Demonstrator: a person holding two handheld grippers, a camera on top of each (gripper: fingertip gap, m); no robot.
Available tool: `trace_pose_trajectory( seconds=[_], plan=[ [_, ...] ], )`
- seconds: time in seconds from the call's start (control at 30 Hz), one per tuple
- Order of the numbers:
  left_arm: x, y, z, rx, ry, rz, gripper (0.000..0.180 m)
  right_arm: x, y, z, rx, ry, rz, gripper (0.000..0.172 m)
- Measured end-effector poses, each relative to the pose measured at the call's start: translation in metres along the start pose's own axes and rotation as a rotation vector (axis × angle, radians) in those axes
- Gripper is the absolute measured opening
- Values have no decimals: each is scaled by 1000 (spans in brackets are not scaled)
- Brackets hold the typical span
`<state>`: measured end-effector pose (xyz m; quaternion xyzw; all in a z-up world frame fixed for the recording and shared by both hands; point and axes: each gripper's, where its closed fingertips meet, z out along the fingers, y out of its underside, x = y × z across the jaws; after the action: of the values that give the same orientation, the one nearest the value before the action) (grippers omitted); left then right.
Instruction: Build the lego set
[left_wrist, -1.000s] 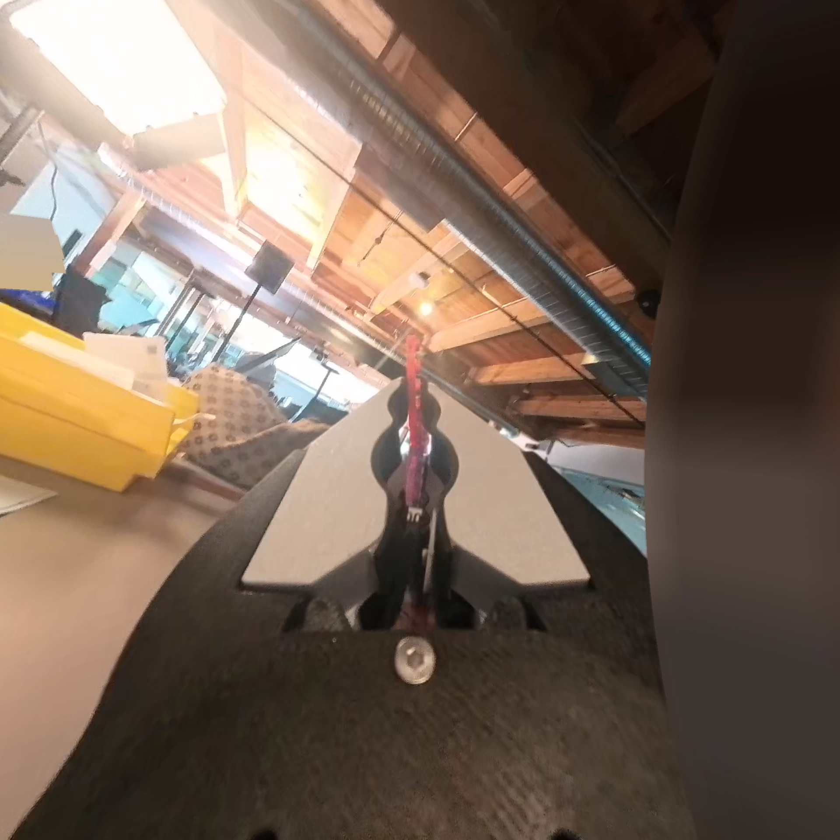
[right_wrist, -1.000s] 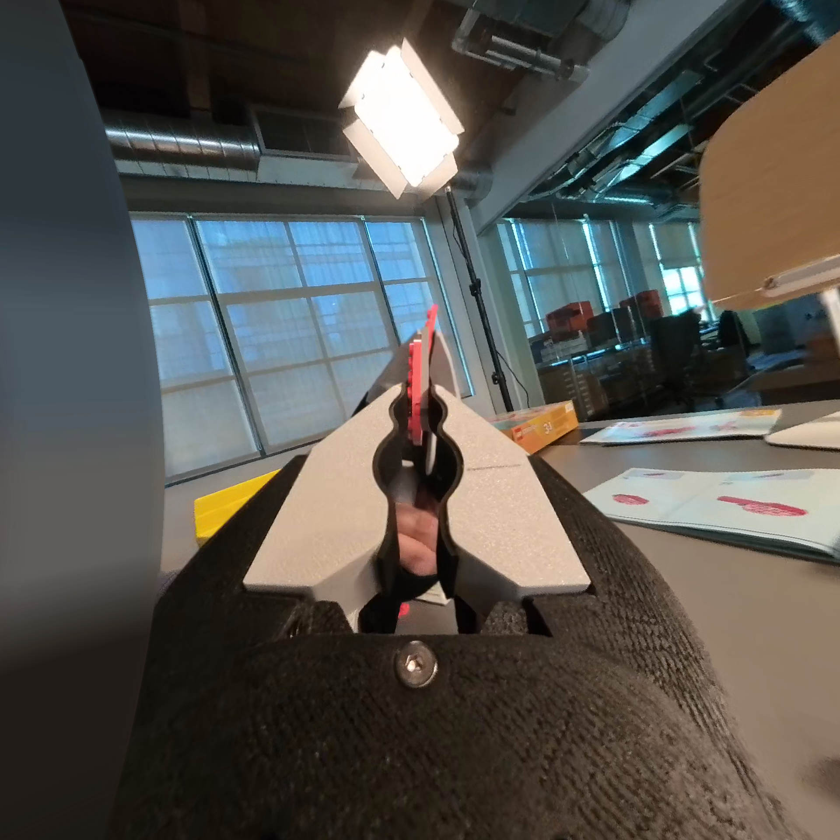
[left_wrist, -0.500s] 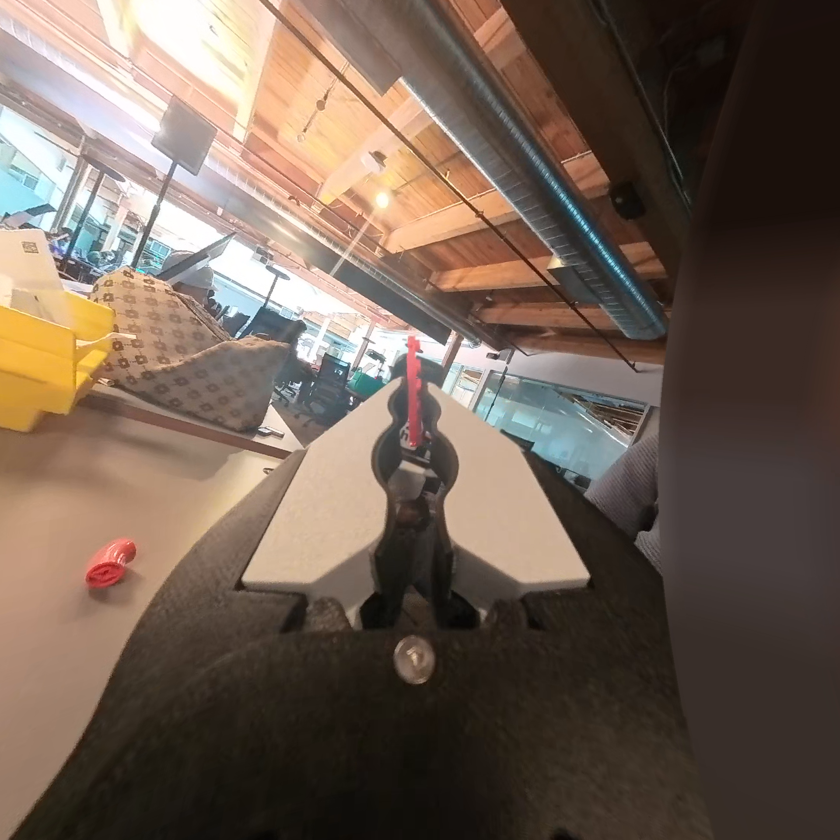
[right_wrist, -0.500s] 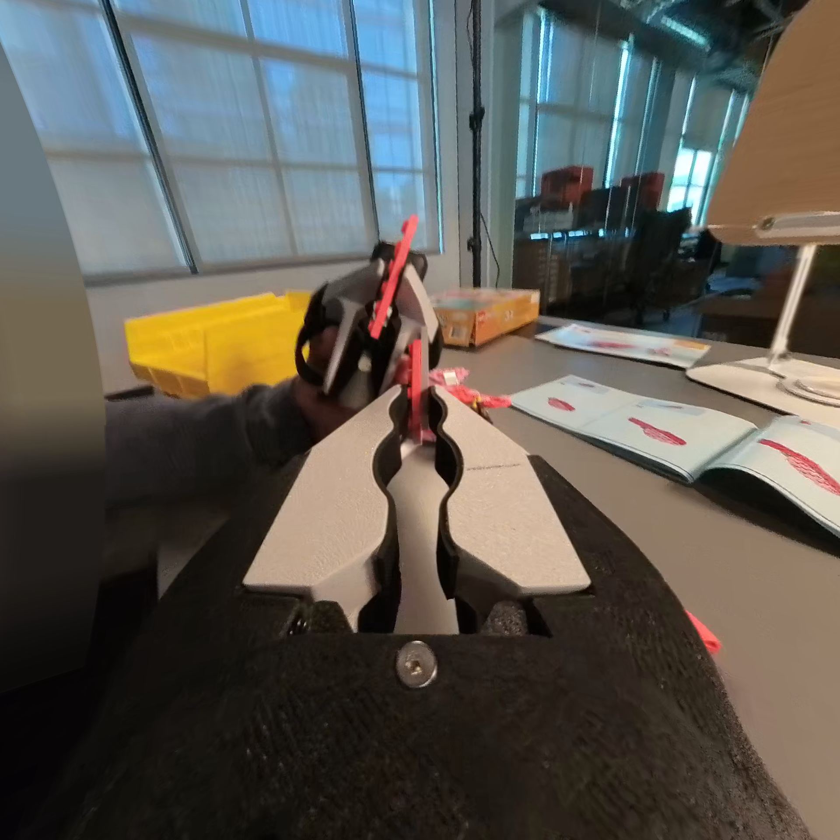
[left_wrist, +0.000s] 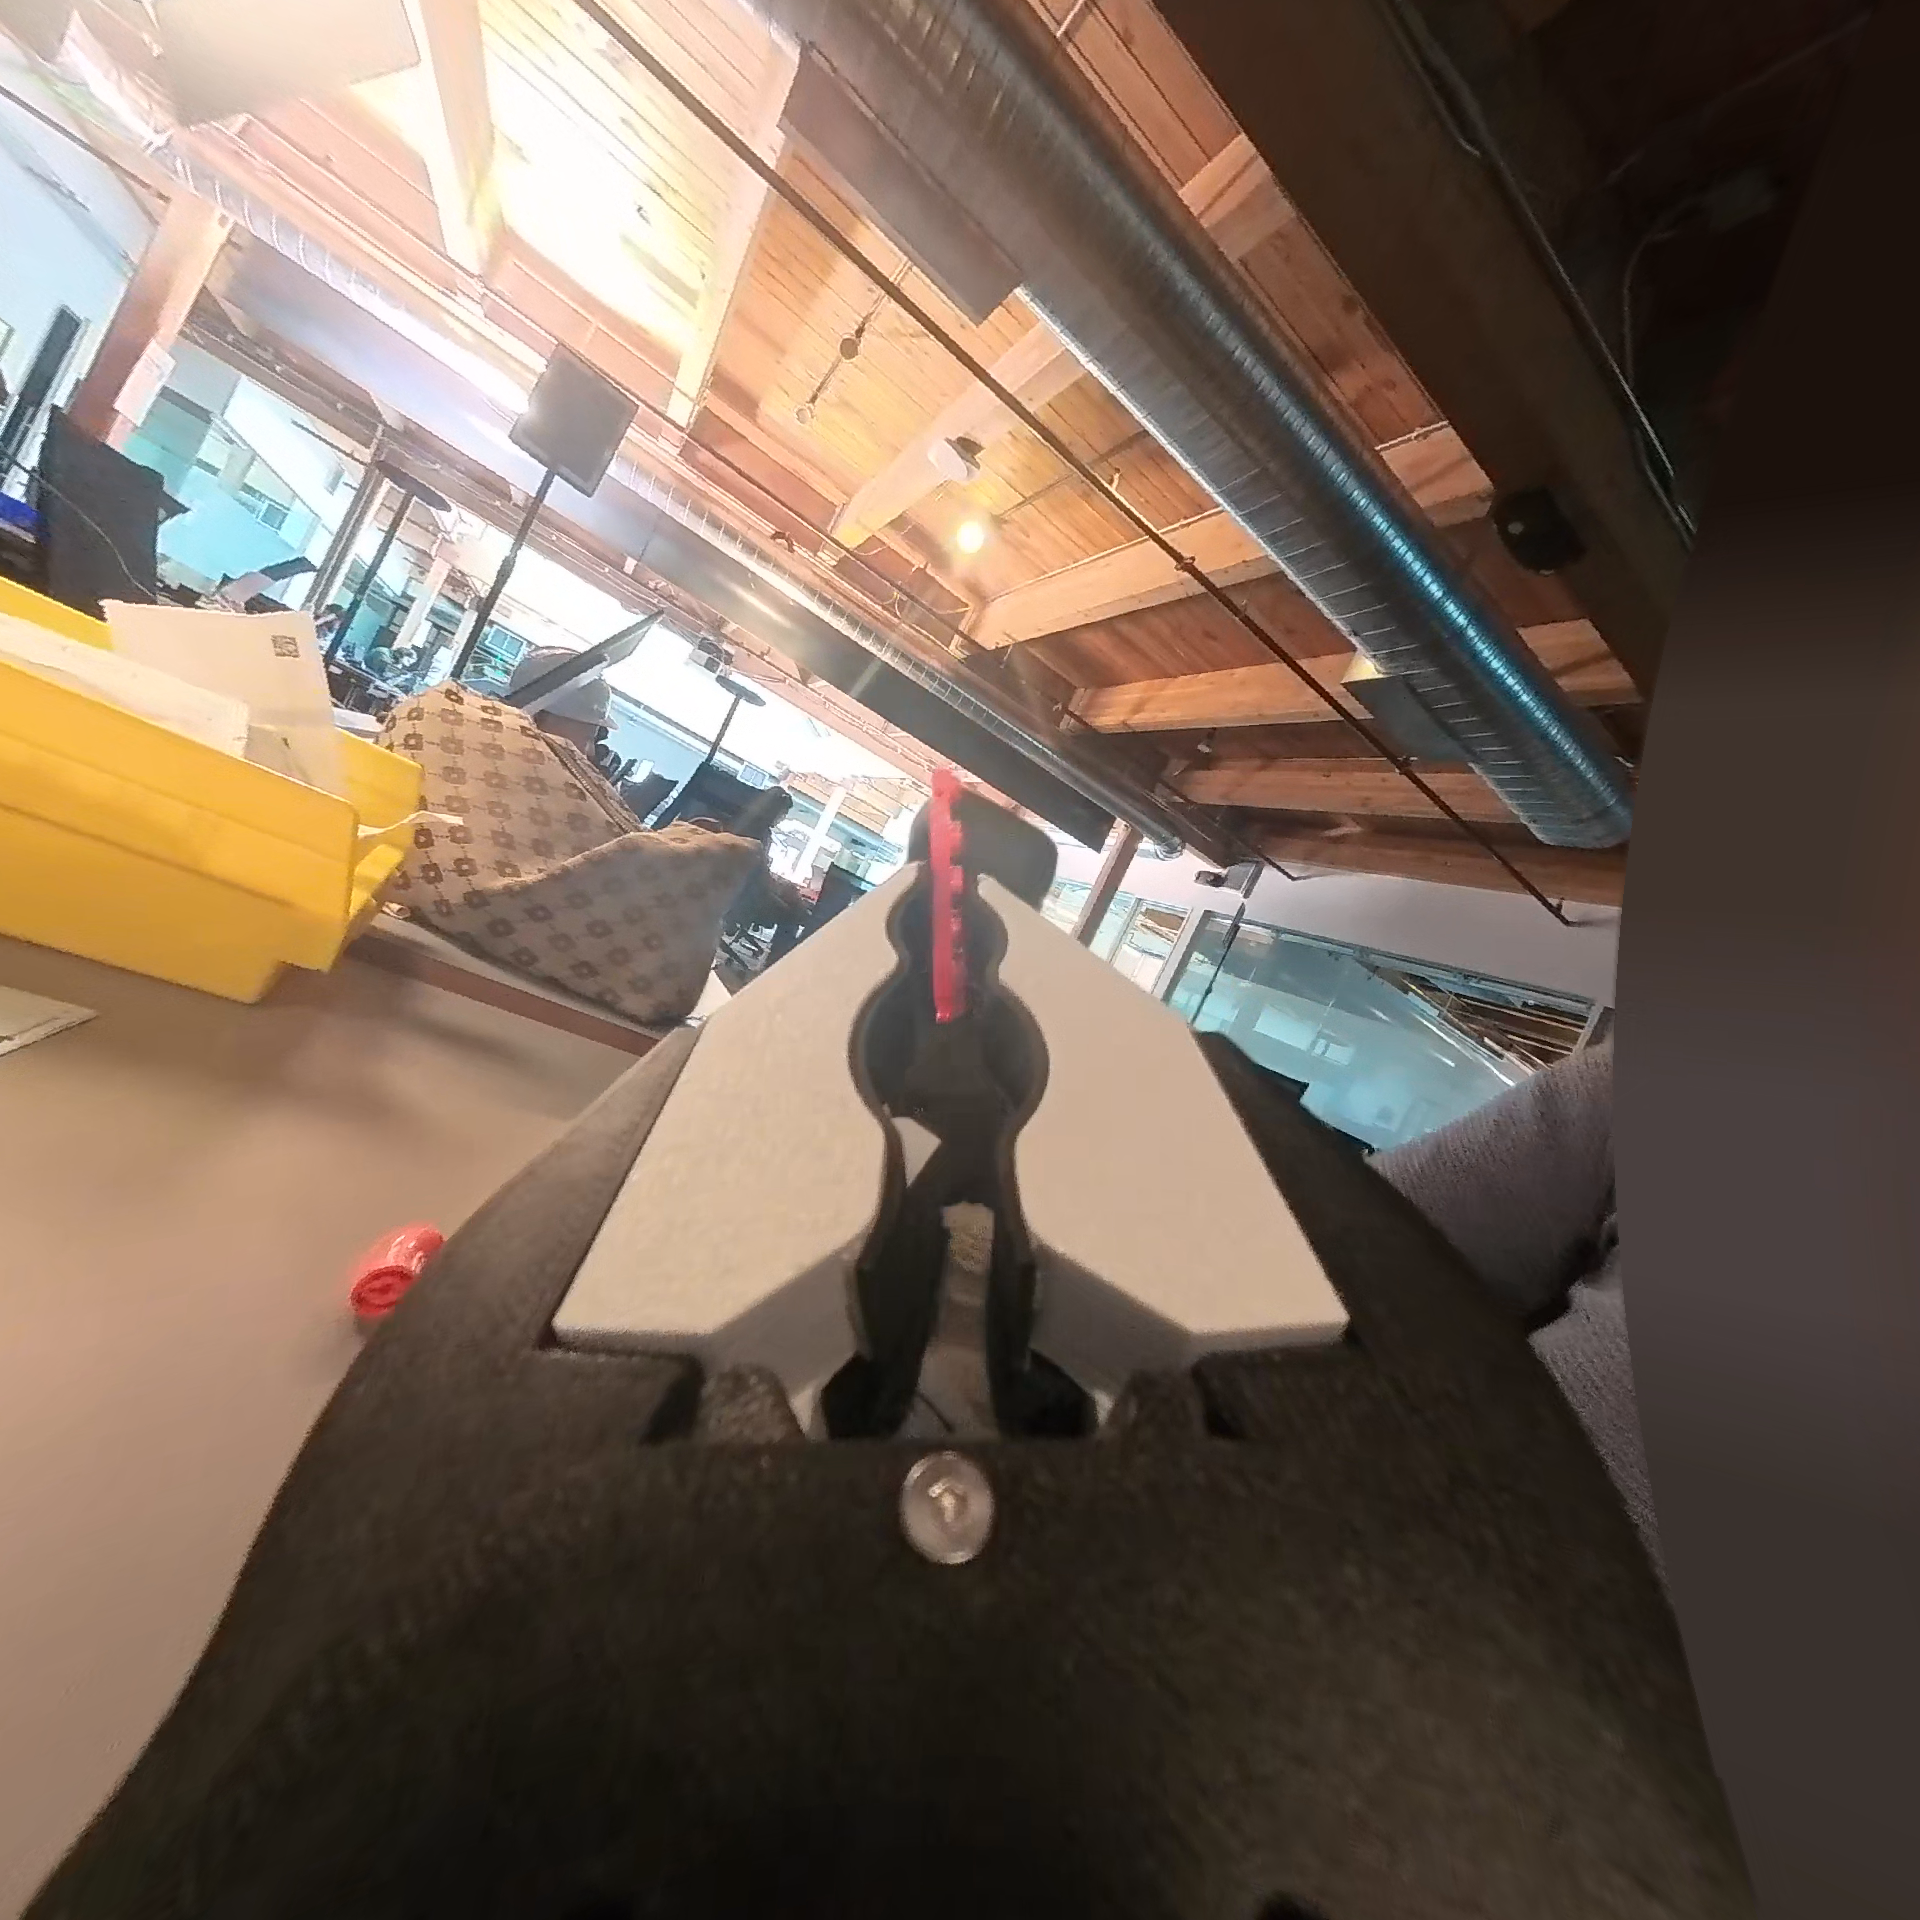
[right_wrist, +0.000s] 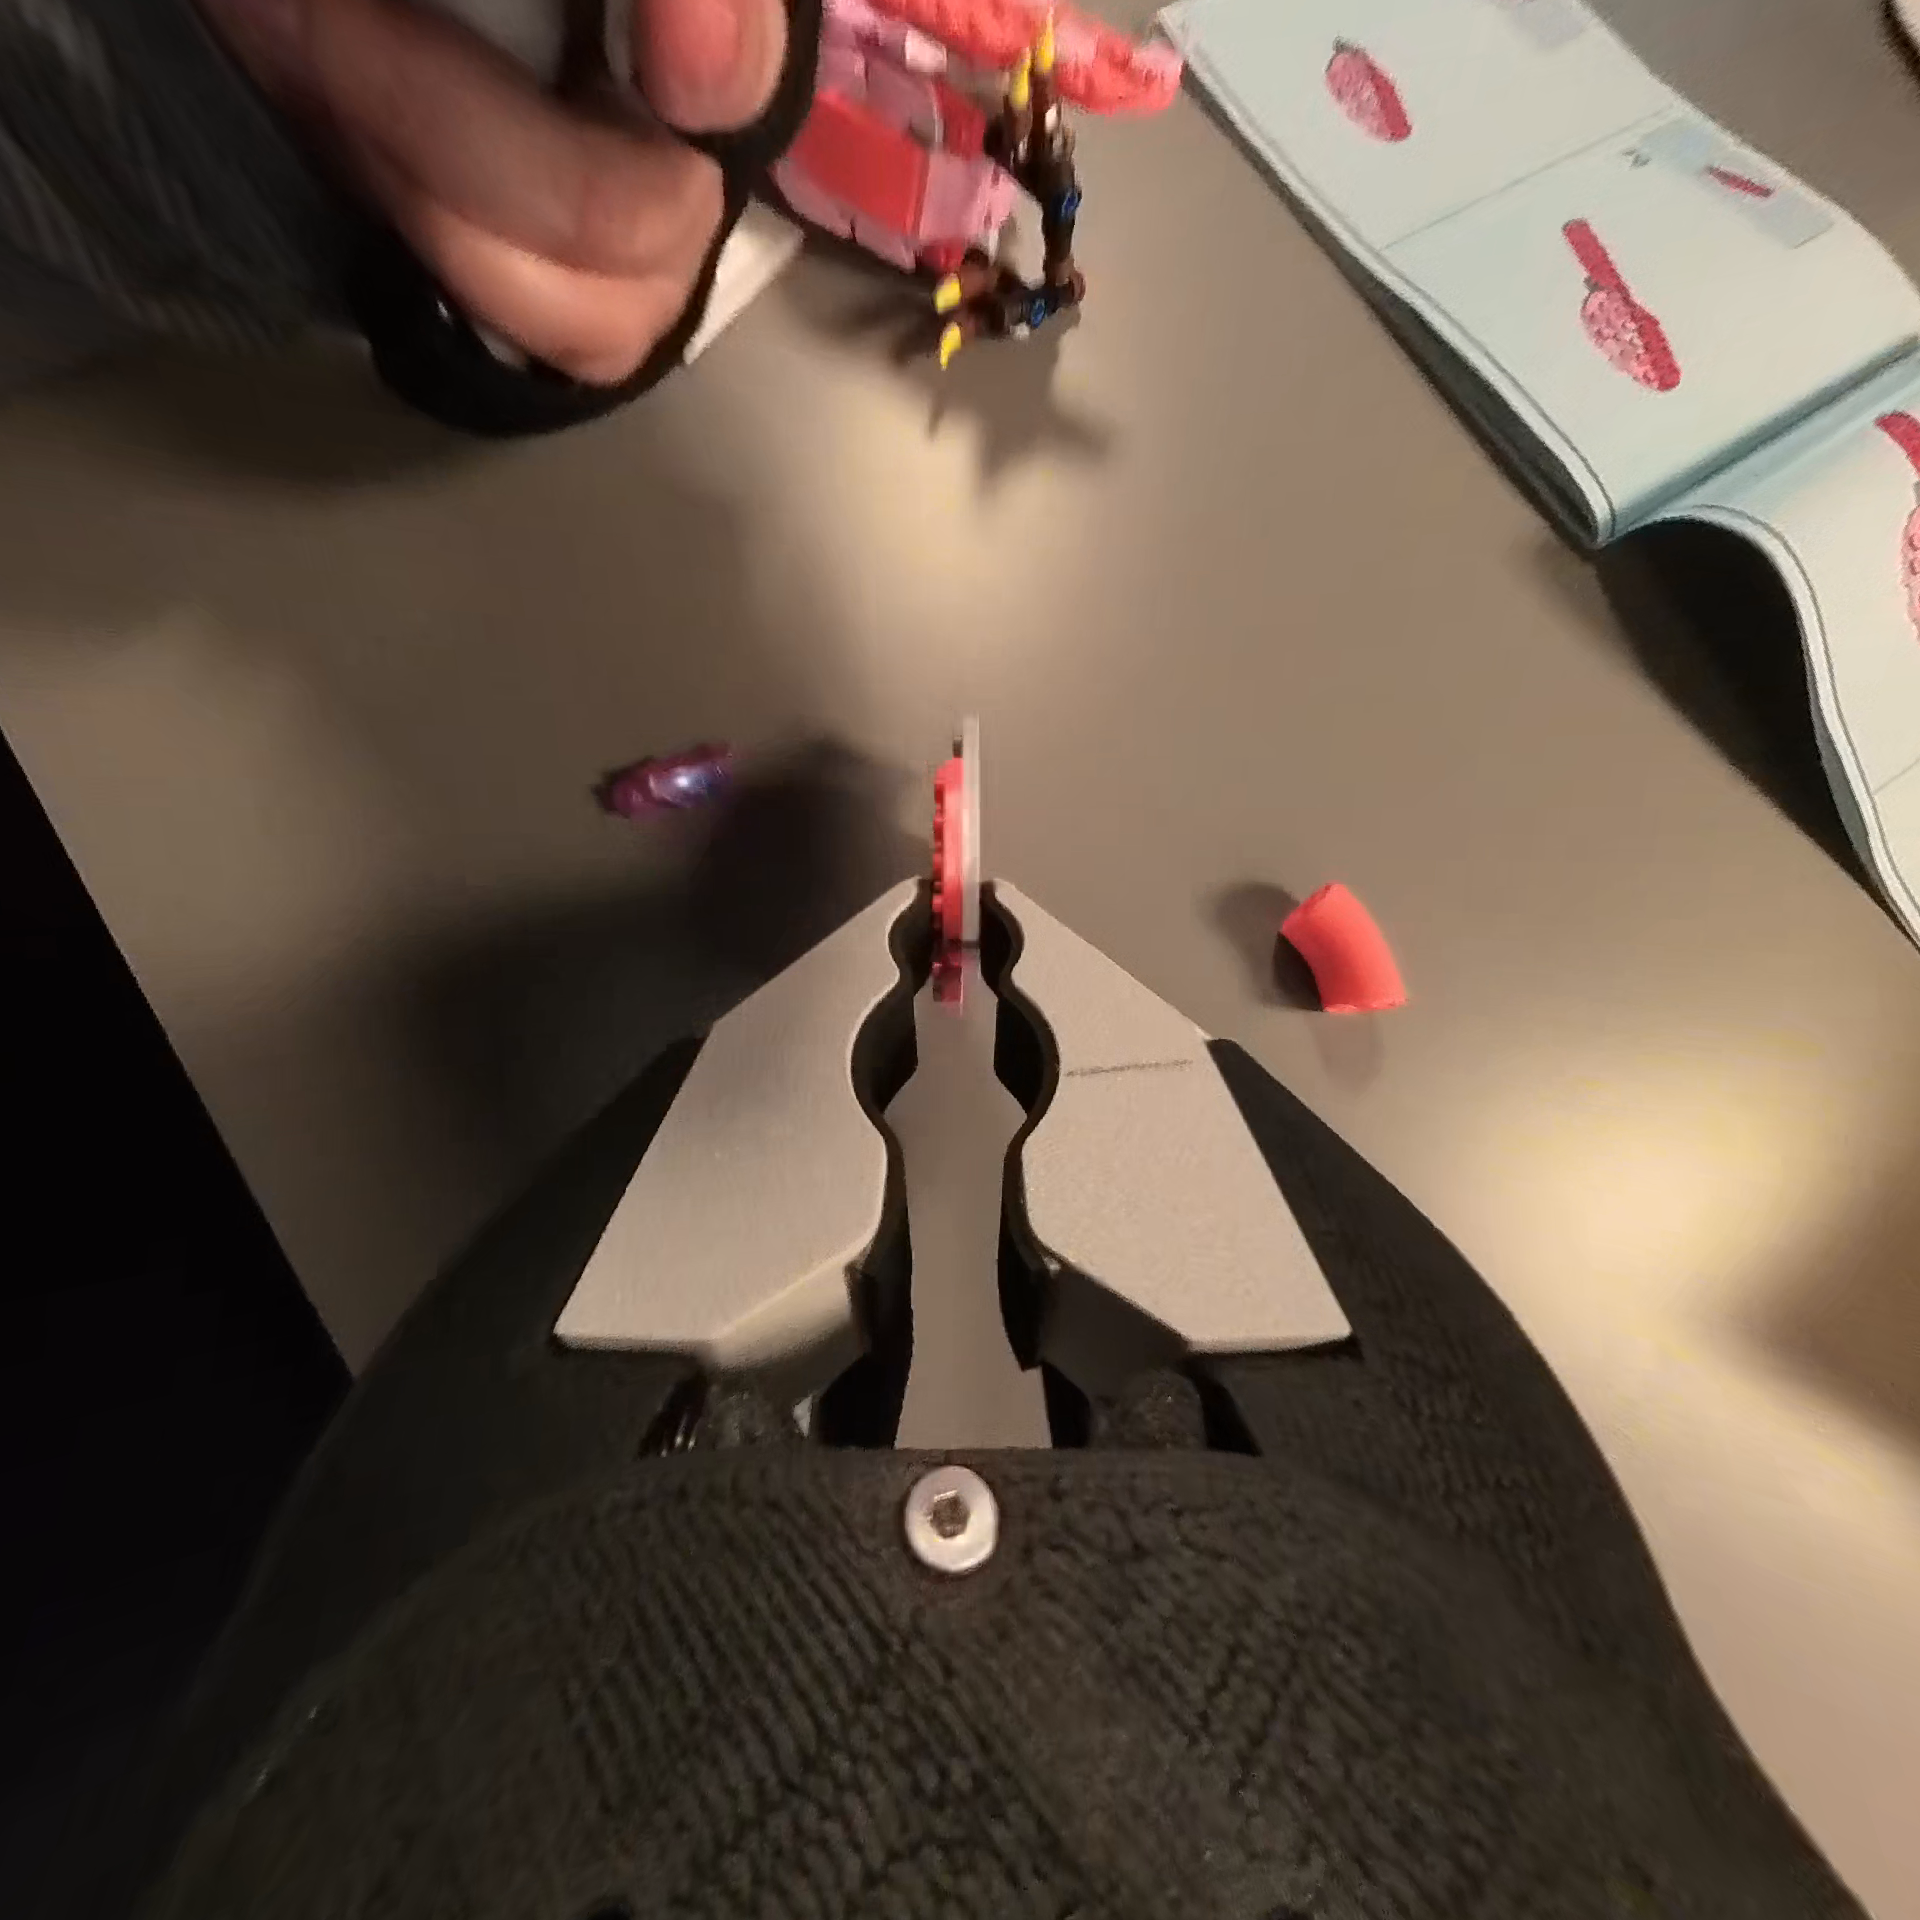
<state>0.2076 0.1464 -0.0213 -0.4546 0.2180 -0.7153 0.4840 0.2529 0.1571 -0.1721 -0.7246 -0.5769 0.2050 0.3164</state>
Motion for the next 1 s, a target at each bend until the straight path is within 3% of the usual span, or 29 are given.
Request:
trace_pose_trajectory(
  seconds=[0.17,0.33,0.63,0.8,1.0],
  plan=[
    [-1,0,-1,0,-7,-2,2,4,14,1,-249,-21,-84,14],
    [-2,-3,-2,9,-14,2,2,0,6,5,-338,-92,-110,14],
    [-1,-11,-6,35,-17,9,2,-14,7,1,-338,-246,-84,5],
    [-1,-7,-3,18,-15,9,3,-13,24,-8,-369,-226,-141,5],
    [-2,-10,-5,26,-22,12,3,-15,14,-6,-394,-231,-187,12]
  ],
)
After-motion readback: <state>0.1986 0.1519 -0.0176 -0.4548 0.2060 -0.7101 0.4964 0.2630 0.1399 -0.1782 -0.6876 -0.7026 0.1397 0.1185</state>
